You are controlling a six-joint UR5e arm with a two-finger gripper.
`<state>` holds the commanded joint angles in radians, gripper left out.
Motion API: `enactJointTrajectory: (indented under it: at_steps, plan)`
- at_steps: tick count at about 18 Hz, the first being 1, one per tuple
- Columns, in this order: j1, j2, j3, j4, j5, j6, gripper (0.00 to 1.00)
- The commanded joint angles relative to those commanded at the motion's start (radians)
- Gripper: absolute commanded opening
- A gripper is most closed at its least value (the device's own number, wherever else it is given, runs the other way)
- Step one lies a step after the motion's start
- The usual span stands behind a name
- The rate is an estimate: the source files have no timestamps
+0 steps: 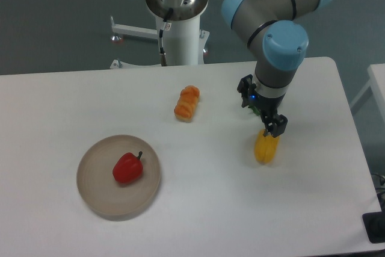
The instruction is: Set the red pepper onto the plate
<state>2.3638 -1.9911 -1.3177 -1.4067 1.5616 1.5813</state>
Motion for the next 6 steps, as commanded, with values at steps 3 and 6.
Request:
enactJointTrajectory:
  at_steps: [3,6]
  plan:
    - [0.005,0.002,-0.003,-0.002,0.000,0.017,1.00]
    - [0.005,0.003,-0.003,-0.002,-0.002,0.017,1.00]
